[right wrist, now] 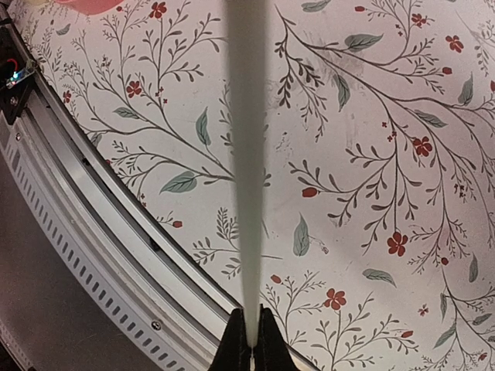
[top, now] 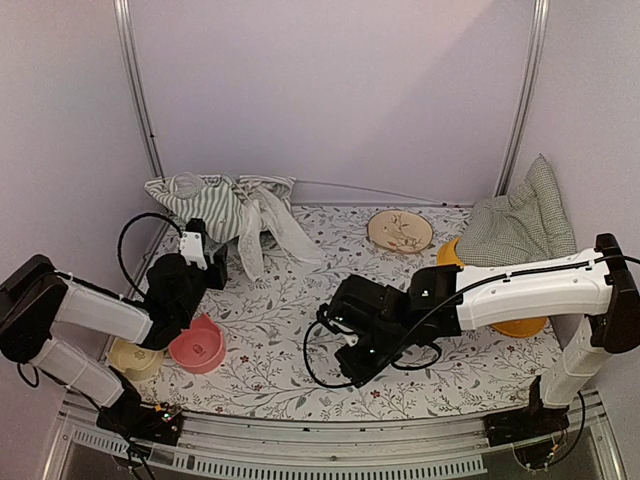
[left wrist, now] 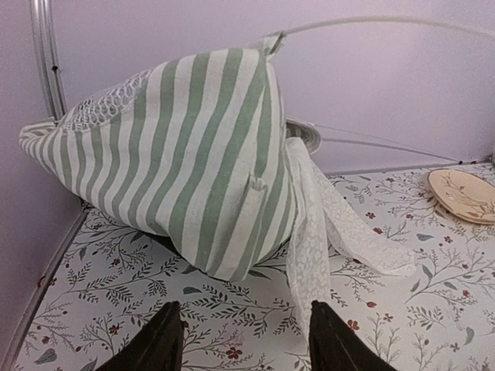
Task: Set up the pet tent
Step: Pick up the tent fabric from the tent, then insert the tent pole into the pole socket of the pet tent.
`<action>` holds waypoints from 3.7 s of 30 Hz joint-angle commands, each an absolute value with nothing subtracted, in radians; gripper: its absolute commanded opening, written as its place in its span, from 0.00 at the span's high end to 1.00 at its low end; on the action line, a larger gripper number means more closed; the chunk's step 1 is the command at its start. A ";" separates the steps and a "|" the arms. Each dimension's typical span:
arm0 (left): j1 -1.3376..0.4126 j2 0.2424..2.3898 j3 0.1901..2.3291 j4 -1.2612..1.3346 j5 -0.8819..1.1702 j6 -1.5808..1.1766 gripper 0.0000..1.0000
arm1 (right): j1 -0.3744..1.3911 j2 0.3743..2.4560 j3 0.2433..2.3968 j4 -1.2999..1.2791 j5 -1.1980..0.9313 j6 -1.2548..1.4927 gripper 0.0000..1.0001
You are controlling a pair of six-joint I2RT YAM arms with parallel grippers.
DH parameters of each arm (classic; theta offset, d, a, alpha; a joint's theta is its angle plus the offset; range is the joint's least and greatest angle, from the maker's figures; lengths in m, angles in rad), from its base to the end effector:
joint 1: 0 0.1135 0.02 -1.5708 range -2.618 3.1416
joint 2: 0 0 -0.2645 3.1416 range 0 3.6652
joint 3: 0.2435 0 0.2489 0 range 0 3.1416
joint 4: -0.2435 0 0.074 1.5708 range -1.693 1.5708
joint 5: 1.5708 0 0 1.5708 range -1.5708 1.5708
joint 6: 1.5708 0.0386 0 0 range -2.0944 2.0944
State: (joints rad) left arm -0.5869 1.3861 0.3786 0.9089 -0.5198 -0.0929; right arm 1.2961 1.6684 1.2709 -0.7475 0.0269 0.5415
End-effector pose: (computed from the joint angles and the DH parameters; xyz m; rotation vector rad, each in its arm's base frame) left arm 0.2256 -0.1270 0.1907 0.0176 1.6569 -0.0827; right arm 0.0927 0.3253 0.2360 -1.0334 2.6301 0.4625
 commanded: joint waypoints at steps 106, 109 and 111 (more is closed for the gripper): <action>-1.055 1.215 0.180 1.115 -0.585 -0.011 1.00 | 1.053 1.994 2.085 -0.216 -0.081 0.405 1.00; -1.066 1.213 0.192 1.090 -0.589 -0.006 1.00 | 1.051 2.018 2.104 -0.210 -0.097 0.414 1.00; -1.073 1.208 0.204 1.065 -0.585 -0.008 1.00 | 1.051 2.028 2.103 -0.202 -0.109 0.429 1.00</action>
State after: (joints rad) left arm -1.0412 1.2121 0.1913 1.1648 -0.5728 -0.0010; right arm 1.0714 2.0186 2.0422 -0.3935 -0.1455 0.4500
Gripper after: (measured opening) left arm 0.009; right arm 0.024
